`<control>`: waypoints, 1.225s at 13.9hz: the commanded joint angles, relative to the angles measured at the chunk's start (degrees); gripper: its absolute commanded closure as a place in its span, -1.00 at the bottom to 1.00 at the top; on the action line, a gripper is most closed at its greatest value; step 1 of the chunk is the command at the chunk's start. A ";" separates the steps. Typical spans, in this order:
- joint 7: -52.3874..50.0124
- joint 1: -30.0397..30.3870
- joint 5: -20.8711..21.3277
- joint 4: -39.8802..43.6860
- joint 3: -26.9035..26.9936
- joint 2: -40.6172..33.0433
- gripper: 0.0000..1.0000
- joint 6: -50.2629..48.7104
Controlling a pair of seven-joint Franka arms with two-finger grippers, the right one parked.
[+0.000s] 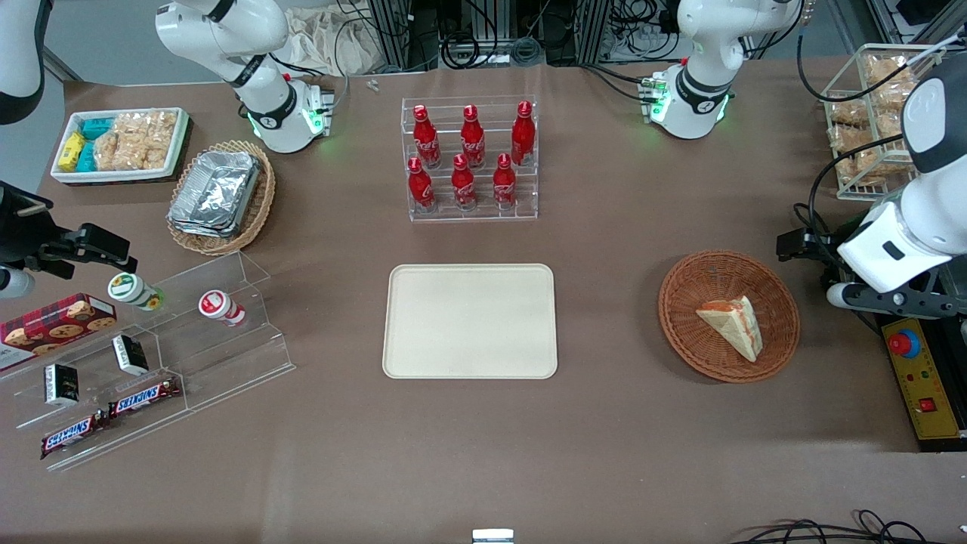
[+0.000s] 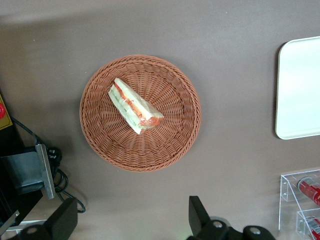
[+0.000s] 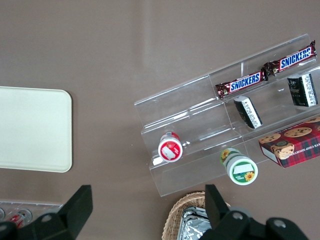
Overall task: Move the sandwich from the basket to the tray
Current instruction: 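Move the left gripper down over the wrapped sandwich in the wicker basket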
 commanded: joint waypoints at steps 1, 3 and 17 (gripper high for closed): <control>-1.68 -0.25 0.06 2.27 -0.02 1.26 -1.00 -1.51; -1.51 -0.33 -0.02 2.53 -0.02 2.13 -1.00 -1.59; -25.13 1.33 2.35 -21.00 1.83 1.00 -1.00 26.68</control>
